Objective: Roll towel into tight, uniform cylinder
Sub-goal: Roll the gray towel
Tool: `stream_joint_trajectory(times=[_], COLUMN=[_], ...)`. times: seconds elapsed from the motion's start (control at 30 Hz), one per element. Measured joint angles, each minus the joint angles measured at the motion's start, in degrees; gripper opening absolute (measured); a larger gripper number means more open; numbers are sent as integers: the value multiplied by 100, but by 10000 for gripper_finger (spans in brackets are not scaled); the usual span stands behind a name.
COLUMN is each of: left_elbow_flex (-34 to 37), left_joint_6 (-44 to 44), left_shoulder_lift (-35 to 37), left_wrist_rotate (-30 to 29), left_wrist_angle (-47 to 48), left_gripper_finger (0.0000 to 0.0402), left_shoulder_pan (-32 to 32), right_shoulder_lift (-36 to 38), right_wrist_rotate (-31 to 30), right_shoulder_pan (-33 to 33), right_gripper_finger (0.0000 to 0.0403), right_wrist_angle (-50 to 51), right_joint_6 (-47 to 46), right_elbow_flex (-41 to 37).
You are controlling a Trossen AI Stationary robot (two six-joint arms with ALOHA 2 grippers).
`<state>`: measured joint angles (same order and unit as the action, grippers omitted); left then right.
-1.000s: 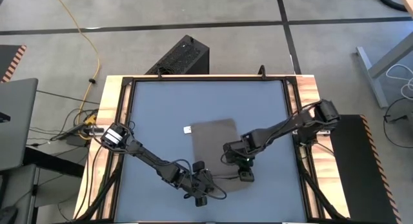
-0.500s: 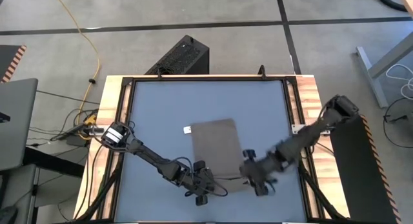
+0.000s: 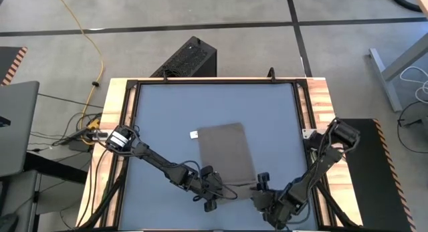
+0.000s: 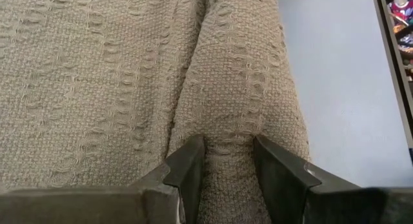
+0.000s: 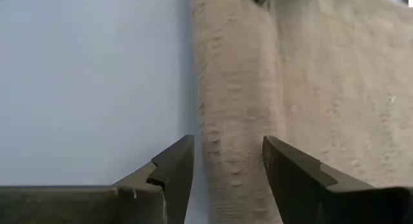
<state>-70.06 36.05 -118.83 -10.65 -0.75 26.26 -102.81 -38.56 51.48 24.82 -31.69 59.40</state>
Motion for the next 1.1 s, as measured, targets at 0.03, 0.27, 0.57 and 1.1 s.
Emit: stream_joint_trajectory(times=[0.03, 0.27, 0.57, 1.1], left_elbow_flex=[0, 0, 7, 7], left_joint_6=[11, 122, 113, 168], left_shoulder_lift=[0, 7, 300, 618], left_wrist_rotate=[19, 180, 325, -853], left_wrist_angle=[0, -4, 104, 332], left_gripper_finger=[127, 127, 104, 59], left_shoulder_pan=[0, -4, 176, 746], right_shoulder_lift=[-84, -527, -345, 179], right_wrist_rotate=[-23, -84, 1288, 5793], right_shoulder_pan=[0, -157, -576, -2392], right_gripper_finger=[208, 206, 85, 55], right_wrist_angle=[4, 245, 219, -124], right_joint_6=[8, 16, 499, 1083], right_elbow_flex=[16, 31, 42, -26])
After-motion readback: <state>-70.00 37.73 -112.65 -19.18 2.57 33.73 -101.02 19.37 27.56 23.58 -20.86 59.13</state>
